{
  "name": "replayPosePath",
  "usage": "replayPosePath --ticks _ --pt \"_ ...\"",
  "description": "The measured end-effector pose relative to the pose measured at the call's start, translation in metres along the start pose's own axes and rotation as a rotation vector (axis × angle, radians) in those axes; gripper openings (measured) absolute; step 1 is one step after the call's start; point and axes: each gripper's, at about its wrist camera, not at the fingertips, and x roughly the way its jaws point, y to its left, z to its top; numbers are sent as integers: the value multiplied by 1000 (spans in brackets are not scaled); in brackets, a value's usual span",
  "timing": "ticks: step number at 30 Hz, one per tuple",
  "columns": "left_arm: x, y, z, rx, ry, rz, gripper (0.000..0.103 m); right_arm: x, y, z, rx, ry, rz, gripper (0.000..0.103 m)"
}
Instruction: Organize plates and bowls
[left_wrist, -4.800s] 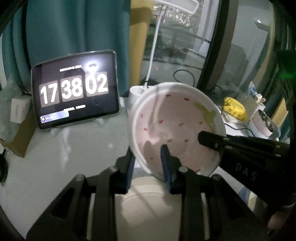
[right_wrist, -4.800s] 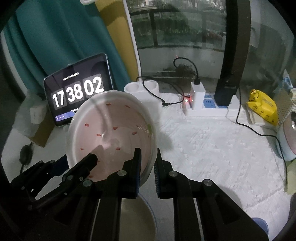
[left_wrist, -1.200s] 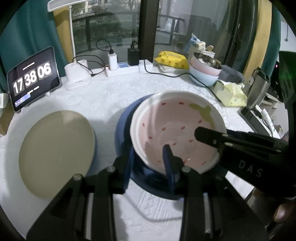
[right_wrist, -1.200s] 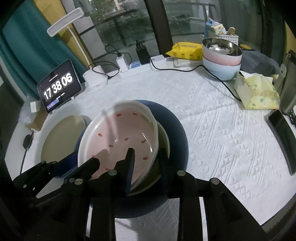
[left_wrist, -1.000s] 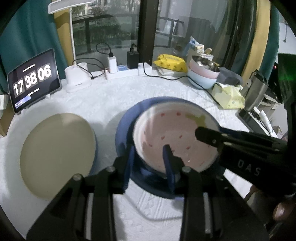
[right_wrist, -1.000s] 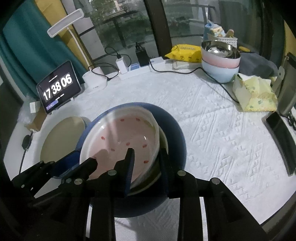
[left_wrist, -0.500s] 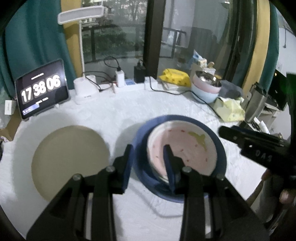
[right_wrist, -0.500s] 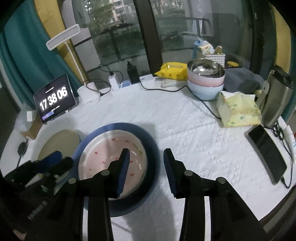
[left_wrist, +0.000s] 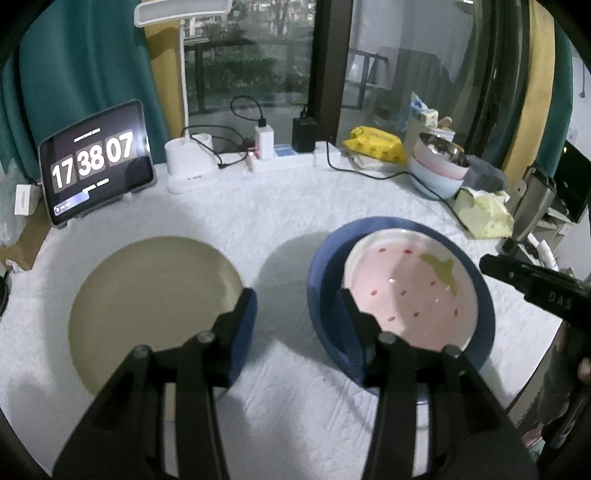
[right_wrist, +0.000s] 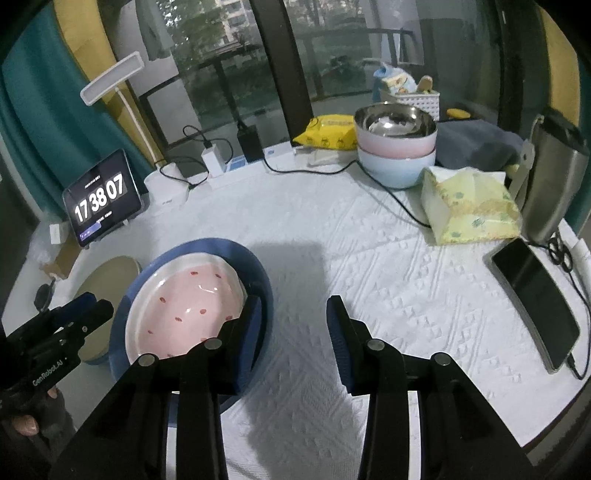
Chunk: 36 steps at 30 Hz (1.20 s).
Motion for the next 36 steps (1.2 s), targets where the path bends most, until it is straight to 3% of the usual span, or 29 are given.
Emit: replayPosePath --ticks 15,23,30,34,36 --pt "24 -7 -7 52 54 44 46 28 4 -8 -24 45 14 39" --pt "25 -6 -11 31 16 35 46 32 6 -12 6 10 -16 39" --pt "24 -5 -13 12 -6 32 46 33 1 -13 50 11 10 39" --pt "22 -6 -16 8 -37 26 43 32 3 -13 55 2 35 30" --pt "21 -9 -17 23 -51 20 36 31 8 -13 41 -1 44 22"
